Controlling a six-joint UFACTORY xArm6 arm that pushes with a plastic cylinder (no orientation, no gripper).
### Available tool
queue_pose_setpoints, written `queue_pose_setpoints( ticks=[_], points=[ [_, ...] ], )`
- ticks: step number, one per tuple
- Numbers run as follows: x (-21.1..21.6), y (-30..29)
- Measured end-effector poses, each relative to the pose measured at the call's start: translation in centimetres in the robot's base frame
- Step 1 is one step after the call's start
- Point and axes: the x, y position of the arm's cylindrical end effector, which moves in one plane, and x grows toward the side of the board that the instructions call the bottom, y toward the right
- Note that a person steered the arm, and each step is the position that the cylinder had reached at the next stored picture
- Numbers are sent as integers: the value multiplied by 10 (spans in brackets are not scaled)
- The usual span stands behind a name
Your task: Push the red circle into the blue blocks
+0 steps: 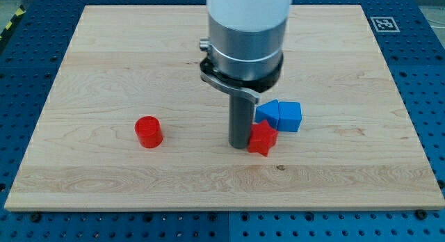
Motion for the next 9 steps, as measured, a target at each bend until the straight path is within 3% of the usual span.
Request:
queue_pose_setpoints(
  ticks=[3, 6, 7, 8, 9],
  points=[
    [8, 25],
    [-58, -130],
    [-59, -178],
    [-29, -193],
    [-6, -170]
  ],
)
